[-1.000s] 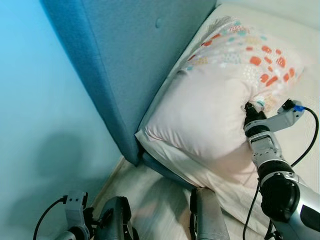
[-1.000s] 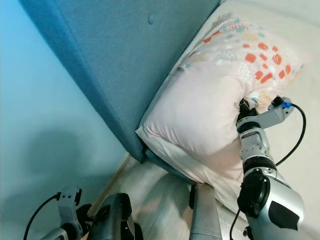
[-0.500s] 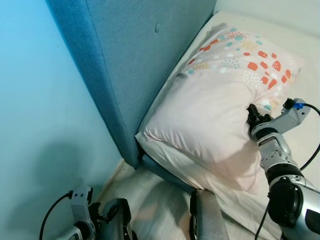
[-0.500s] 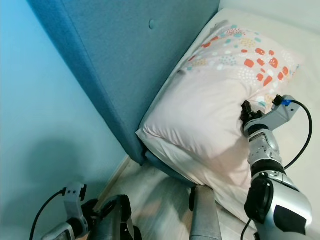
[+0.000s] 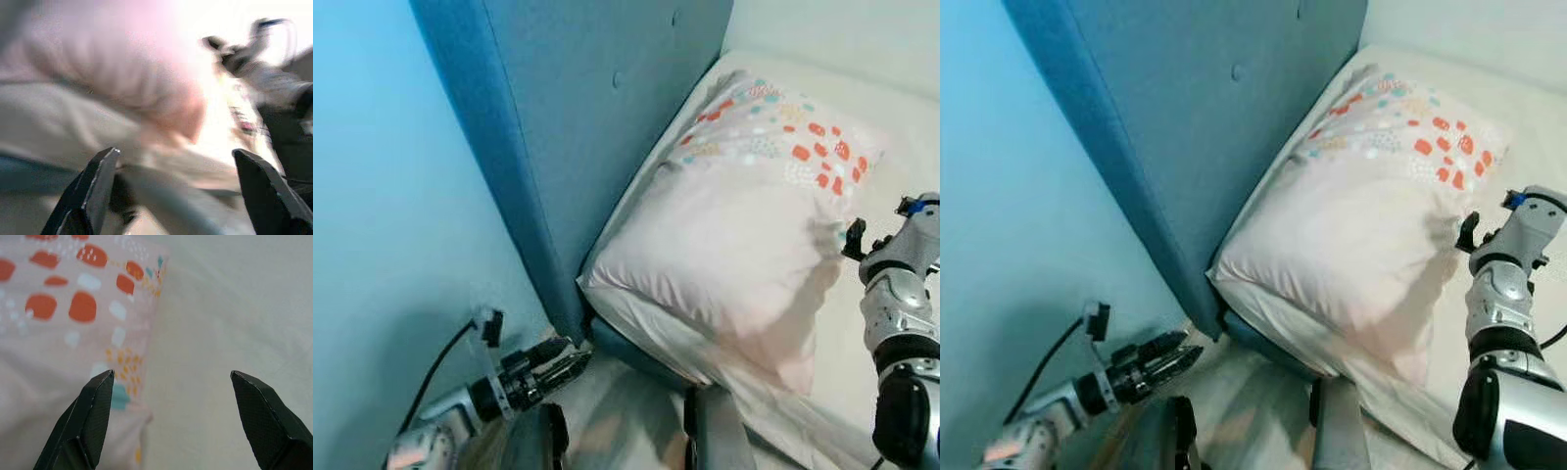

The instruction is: Clean up the room

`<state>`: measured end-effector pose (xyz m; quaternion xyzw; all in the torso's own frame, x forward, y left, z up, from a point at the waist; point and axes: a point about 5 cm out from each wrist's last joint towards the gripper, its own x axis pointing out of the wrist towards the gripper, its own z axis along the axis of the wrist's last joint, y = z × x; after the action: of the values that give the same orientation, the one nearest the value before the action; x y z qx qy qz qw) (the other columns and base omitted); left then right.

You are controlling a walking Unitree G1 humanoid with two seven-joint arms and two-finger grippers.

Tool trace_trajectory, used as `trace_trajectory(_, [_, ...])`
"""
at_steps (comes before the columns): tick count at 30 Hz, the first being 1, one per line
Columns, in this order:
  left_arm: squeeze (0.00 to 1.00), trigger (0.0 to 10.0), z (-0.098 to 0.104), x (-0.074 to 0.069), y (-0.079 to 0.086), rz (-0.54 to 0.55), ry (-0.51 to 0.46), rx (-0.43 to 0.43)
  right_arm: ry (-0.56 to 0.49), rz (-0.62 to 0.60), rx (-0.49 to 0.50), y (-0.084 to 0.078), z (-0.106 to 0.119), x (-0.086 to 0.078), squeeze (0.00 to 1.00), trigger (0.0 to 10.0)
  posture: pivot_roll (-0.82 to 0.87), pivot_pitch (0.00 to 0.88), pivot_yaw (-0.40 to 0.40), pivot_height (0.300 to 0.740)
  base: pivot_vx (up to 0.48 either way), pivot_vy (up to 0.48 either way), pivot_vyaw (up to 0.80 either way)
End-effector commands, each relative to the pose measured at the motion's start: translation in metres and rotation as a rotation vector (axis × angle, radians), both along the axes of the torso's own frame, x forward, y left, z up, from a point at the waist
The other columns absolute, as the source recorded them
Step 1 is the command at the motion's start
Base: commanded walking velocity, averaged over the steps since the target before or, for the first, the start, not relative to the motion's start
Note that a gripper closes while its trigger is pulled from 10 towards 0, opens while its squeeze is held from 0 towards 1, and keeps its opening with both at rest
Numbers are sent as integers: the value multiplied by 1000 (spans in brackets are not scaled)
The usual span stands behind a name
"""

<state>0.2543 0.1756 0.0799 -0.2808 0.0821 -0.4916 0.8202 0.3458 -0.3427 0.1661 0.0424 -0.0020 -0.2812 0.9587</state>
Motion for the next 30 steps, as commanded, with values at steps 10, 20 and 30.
trace_trajectory(10, [0, 10000, 14, 37, -21, 202, -3, -106, 259, 140, 97, 58, -85, -12, 0, 10000, -65, 137, 10, 590, 0, 0, -386])
trace_trajectory(20, [0, 10000, -15, 41, -37, 347, 94, -26, 484, 404, 196, 124, -158, -44, 0, 10000, -75, 116, -1, 614, 0, 0, -78])
trace_trajectory(30, [0, 10000, -79, 14, -8, 510, 320, 202, 854, 503, 224, 151, -225, -117, 0, 10000, -73, 83, 8, 656, 0, 0, 0])
